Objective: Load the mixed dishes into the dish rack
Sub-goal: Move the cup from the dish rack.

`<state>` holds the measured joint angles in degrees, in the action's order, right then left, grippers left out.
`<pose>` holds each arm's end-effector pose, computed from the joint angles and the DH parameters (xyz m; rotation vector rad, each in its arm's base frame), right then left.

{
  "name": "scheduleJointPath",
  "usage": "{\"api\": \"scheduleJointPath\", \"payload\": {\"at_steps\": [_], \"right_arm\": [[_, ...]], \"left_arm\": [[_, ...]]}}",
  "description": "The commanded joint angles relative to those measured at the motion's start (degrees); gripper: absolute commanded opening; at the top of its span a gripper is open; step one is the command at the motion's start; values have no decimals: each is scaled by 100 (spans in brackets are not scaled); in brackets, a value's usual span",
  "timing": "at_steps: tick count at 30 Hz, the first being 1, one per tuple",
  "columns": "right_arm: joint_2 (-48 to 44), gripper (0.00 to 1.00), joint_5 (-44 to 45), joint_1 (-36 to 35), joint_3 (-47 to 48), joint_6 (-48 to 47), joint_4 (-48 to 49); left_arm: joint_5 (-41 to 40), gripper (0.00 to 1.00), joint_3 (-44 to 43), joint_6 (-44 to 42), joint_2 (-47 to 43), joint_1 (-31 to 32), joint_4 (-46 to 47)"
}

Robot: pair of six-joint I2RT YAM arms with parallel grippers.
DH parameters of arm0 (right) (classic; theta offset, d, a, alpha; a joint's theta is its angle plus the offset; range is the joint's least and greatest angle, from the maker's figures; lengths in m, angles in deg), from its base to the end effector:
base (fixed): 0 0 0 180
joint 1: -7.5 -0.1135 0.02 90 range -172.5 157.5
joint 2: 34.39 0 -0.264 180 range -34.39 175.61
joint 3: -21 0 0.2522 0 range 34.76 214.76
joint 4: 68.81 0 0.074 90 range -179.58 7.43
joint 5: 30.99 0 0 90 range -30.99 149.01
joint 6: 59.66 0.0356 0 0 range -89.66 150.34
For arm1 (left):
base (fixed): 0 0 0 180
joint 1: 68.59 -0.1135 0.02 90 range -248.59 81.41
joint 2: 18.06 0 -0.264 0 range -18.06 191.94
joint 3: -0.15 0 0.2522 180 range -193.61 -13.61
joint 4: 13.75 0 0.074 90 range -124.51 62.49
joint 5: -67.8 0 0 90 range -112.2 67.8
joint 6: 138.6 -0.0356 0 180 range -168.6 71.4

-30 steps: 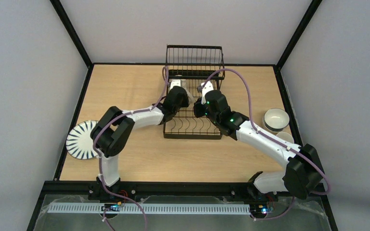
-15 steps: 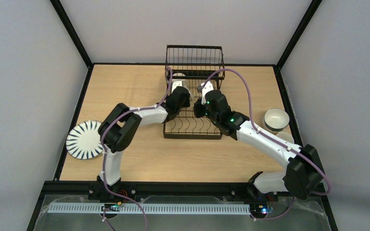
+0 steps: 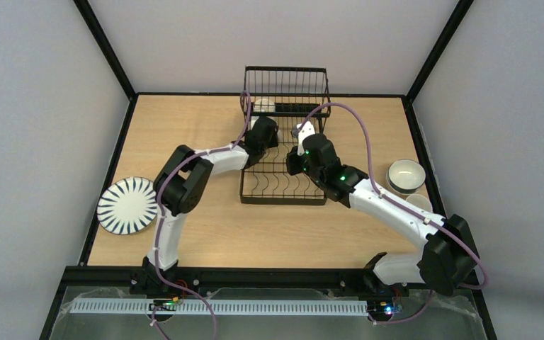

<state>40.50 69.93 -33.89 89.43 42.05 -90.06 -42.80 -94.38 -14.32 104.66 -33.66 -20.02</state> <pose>0.2282 0.1921 0.2893 -0.4132 2.0249 0.3809 0.3954 -0.2608 0.1557 -0.1923 2.1372 -0.3193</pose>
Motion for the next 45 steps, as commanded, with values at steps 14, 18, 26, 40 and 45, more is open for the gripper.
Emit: {"api": "scheduleJointPath", "payload": {"at_steps": [14, 18, 26, 40, 45], "right_arm": [[-295, 0, 103, -36, -144, 105, -229], [-307, 0, 127, -36, -169, 54, -227], [-317, 7, 502, -36, -30, 172, -383], [25, 63, 1379, 28, 698, 1151, -1444], [-185, 66, 1692, 30, 563, 1700, -1947]], "left_arm": [[196, 99, -1134, 216, 737, -203, -541], [206, 99, -1163, 289, 778, -207, -604], [227, 99, -560, 430, 357, -103, -641], [195, 99, 1165, 726, -1775, 187, -1052], [205, 99, 1540, 758, -2302, 251, -1077]]}}
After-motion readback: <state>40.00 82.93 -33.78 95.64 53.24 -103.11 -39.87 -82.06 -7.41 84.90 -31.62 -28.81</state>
